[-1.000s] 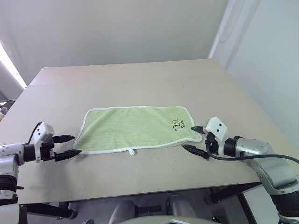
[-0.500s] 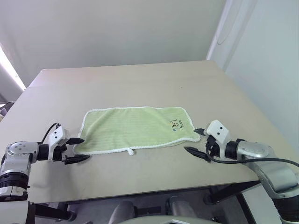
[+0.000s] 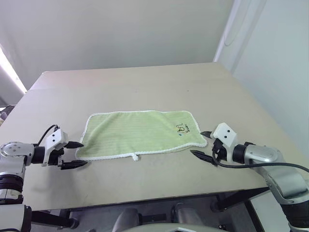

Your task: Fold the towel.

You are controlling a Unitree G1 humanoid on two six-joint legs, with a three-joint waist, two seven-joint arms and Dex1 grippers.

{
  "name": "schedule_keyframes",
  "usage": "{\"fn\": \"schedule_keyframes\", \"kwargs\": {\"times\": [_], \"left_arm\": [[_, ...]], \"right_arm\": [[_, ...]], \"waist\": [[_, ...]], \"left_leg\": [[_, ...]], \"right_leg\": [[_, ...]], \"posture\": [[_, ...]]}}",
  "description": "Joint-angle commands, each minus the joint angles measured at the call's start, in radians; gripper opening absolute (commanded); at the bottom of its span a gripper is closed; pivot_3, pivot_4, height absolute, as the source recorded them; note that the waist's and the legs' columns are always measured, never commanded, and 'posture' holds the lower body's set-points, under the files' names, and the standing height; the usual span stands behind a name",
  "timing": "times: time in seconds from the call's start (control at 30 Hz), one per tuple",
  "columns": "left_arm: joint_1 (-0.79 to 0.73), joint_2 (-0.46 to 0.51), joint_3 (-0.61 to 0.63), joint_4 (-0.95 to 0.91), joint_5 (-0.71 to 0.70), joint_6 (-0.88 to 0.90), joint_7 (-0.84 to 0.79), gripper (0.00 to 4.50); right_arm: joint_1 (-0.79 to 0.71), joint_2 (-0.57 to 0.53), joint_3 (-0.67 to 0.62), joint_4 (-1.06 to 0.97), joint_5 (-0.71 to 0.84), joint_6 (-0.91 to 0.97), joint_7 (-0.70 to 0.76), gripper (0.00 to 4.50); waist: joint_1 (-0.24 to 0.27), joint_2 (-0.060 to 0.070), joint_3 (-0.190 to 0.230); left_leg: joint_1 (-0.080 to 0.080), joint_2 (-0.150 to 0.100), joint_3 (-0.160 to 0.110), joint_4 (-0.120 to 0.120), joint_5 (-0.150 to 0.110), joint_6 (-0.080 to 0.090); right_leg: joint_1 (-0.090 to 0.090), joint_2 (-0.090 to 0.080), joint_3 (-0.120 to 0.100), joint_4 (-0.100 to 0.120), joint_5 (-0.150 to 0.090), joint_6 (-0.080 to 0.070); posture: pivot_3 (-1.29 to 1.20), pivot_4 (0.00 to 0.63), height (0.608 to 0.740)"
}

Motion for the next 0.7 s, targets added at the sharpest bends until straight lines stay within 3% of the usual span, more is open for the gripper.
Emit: {"fn": "schedule_keyframes", "kwargs": {"times": [0.03, 0.17, 0.27, 0.63, 0.7], "left_arm": [[-0.023, 0.021, -0.011, 0.004, 0.028, -0.043, 0.016, 4.5], [-0.041, 0.012, -0.022, 0.033, 0.042, -0.057, 0.018, 4.5], [-0.058, 0.005, -0.031, 0.054, 0.044, -0.067, 0.013, 3.89], [-0.079, -0.004, -0.043, 0.095, 0.049, -0.093, -0.015, 0.02], [-0.082, -0.004, -0.038, 0.089, 0.041, -0.068, -0.022, 0.02]], "right_arm": [[-0.023, 0.006, -0.01, -0.007, -0.01, -0.019, -0.002, 4.46], [-0.023, 0.009, -0.011, -0.006, -0.016, -0.021, -0.003, 4.46], [-0.022, 0.011, -0.014, -0.008, -0.019, -0.022, -0.004, 4.5], [0.002, -0.001, -0.02, -0.018, -0.03, -0.026, -0.004, 4.5], [0.004, -0.005, -0.018, -0.015, -0.035, -0.029, 0.0, 4.5]], "waist": [[0.0, 0.0, 0.0], [0.0, 0.0, 0.0], [0.0, 0.0, 0.0], [0.0, 0.0, 0.0], [0.0, 0.0, 0.0]], "left_leg": [[0.0, 0.0, 0.0, 0.0, 0.0, 0.0], [0.0, 0.0, 0.0, 0.0, 0.0, 0.0], [0.0, 0.0, 0.0, 0.0, 0.0, 0.0], [0.0, 0.0, 0.0, 0.0, 0.0, 0.0], [0.0, 0.0, 0.0, 0.0, 0.0, 0.0]], "right_leg": [[0.0, 0.0, 0.0, 0.0, 0.0, 0.0], [0.0, 0.0, 0.0, 0.0, 0.0, 0.0], [0.0, 0.0, 0.0, 0.0, 0.0, 0.0], [0.0, 0.0, 0.0, 0.0, 0.0, 0.0], [0.0, 0.0, 0.0, 0.0, 0.0, 0.0]], "posture": [[0.0, 0.0, 0.74], [0.0, 0.0, 0.74], [0.0, 0.0, 0.74], [0.0, 0.0, 0.74], [0.0, 0.0, 0.74]]}}
